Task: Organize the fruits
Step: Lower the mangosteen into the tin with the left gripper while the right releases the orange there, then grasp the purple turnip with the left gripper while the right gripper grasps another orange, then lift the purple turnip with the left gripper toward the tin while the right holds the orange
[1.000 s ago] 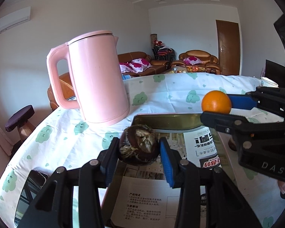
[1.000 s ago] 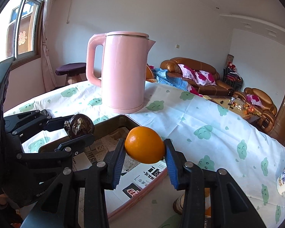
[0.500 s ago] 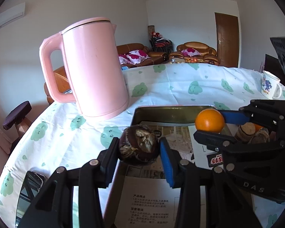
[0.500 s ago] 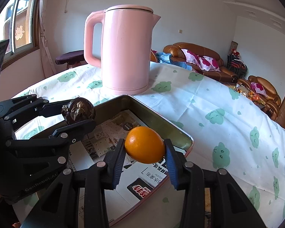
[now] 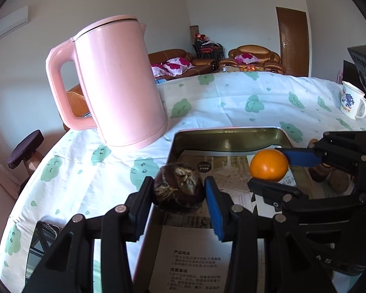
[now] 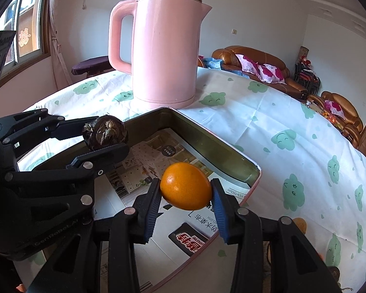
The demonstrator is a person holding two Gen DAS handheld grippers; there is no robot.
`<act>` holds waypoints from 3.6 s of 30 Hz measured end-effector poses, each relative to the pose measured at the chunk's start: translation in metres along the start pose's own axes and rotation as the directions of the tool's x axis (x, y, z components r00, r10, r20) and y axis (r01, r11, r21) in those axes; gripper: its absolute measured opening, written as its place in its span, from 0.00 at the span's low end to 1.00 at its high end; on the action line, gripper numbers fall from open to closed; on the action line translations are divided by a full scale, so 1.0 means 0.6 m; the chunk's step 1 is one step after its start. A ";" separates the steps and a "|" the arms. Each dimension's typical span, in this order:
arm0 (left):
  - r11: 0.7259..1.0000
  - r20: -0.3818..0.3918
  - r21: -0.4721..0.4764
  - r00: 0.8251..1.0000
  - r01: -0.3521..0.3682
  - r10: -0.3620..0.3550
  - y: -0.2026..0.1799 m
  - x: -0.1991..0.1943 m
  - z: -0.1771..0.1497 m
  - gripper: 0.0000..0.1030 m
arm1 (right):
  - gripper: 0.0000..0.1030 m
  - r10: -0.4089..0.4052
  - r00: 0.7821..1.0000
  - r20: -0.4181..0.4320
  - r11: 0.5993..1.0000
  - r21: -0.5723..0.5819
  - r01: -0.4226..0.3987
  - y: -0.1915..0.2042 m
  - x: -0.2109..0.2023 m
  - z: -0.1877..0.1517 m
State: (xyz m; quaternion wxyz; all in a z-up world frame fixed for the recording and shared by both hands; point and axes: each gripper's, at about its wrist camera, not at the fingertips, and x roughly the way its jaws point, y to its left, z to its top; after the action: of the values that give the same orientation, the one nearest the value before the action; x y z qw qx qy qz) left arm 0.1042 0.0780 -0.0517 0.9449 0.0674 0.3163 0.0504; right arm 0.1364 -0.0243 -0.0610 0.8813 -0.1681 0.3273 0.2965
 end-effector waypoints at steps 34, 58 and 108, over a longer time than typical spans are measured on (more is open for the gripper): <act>0.932 0.117 0.172 0.933 0.319 -0.340 -0.279 -0.125 0.017 0.89 | 0.64 -0.409 0.911 0.049 0.870 0.324 0.373 -0.250 -0.281 -0.245; 0.837 -0.106 0.259 0.876 0.481 -0.471 -0.400 -0.065 0.018 0.51 | 0.64 -0.377 0.924 0.059 0.850 0.419 0.320 -0.276 -0.285 -0.274; 0.919 0.141 0.143 0.911 0.368 -0.387 -0.311 -0.112 0.018 0.51 | 0.48 -0.251 0.967 0.053 0.932 0.282 0.226 -0.234 -0.236 -0.222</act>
State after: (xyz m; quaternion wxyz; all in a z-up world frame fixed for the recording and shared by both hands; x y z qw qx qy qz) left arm 0.0673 -0.1164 -0.0330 0.9545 0.0626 0.2455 -0.1572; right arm 0.0751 -0.2559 -0.0482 0.9391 -0.0702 0.3030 0.1464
